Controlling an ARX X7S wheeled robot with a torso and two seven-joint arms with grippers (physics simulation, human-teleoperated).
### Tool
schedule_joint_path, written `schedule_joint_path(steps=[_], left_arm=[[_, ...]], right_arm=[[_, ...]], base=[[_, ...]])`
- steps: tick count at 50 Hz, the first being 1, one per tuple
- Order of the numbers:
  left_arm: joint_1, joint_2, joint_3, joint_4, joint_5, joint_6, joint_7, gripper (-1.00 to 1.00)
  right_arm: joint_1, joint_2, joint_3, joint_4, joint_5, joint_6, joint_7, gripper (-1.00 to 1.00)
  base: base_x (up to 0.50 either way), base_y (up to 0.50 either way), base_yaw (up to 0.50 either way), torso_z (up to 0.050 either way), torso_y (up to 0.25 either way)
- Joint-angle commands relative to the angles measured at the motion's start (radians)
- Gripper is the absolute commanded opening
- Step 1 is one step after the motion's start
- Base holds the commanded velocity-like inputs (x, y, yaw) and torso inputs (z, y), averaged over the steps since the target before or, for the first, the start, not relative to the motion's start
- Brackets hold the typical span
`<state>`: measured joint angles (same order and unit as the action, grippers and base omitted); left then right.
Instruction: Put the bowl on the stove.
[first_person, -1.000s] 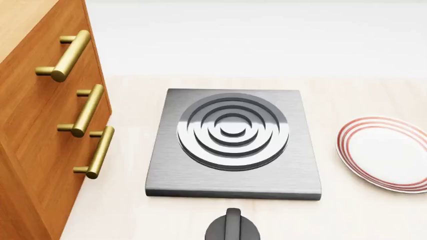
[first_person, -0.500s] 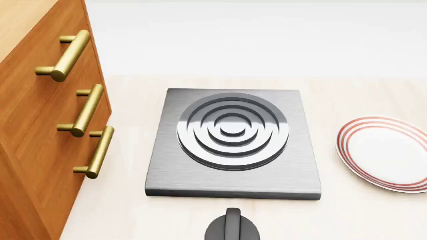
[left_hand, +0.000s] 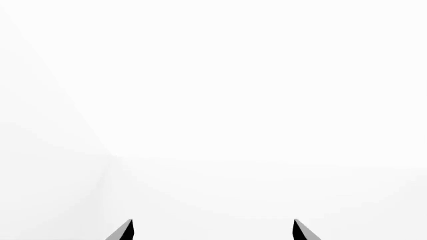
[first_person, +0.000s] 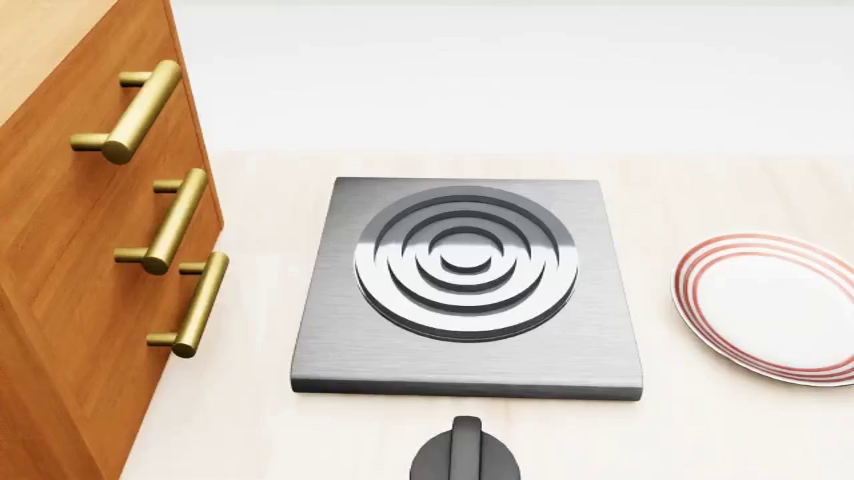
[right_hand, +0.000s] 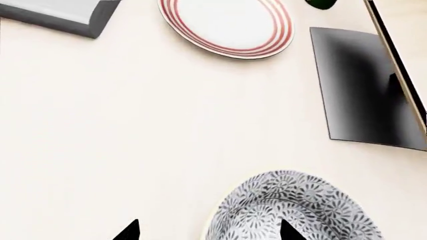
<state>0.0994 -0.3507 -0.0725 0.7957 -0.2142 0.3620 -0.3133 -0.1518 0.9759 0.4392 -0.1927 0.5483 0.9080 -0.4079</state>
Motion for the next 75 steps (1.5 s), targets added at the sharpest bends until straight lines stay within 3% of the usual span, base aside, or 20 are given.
schedule_joint_path(steps=[1, 24, 59, 60, 75], left_arm=[[0.001, -0.003, 0.003, -0.003, 0.0, 0.002, -0.003, 1.0], [0.003, -0.008, 0.007, -0.001, 0.006, 0.007, -0.01, 1.0], [-0.002, -0.02, 0.01, 0.001, 0.004, 0.001, -0.023, 1.0], [-0.001, -0.02, 0.011, 0.0, 0.005, 0.002, -0.022, 1.0], [0.004, -0.021, 0.012, -0.006, 0.007, 0.013, -0.027, 1.0]], right_arm=[[0.001, -0.018, -0.042, 0.038, -0.02, -0.024, 0.001, 1.0], [0.163, -0.074, -0.214, 0.193, -0.067, -0.043, 0.027, 1.0], [0.151, -0.141, -0.246, 0.35, -0.126, -0.144, 0.059, 1.0], [0.158, -0.148, -0.239, 0.36, -0.14, -0.166, 0.081, -1.0], [0.157, -0.149, -0.229, 0.348, -0.172, -0.21, 0.122, -1.0]], base=[[0.0, 0.0, 0.0, 0.0, 0.0], [0.0, 0.0, 0.0, 0.0, 0.0], [0.0, 0.0, 0.0, 0.0, 0.0], [0.0, 0.0, 0.0, 0.0, 0.0], [0.0, 0.0, 0.0, -0.001, 0.0]])
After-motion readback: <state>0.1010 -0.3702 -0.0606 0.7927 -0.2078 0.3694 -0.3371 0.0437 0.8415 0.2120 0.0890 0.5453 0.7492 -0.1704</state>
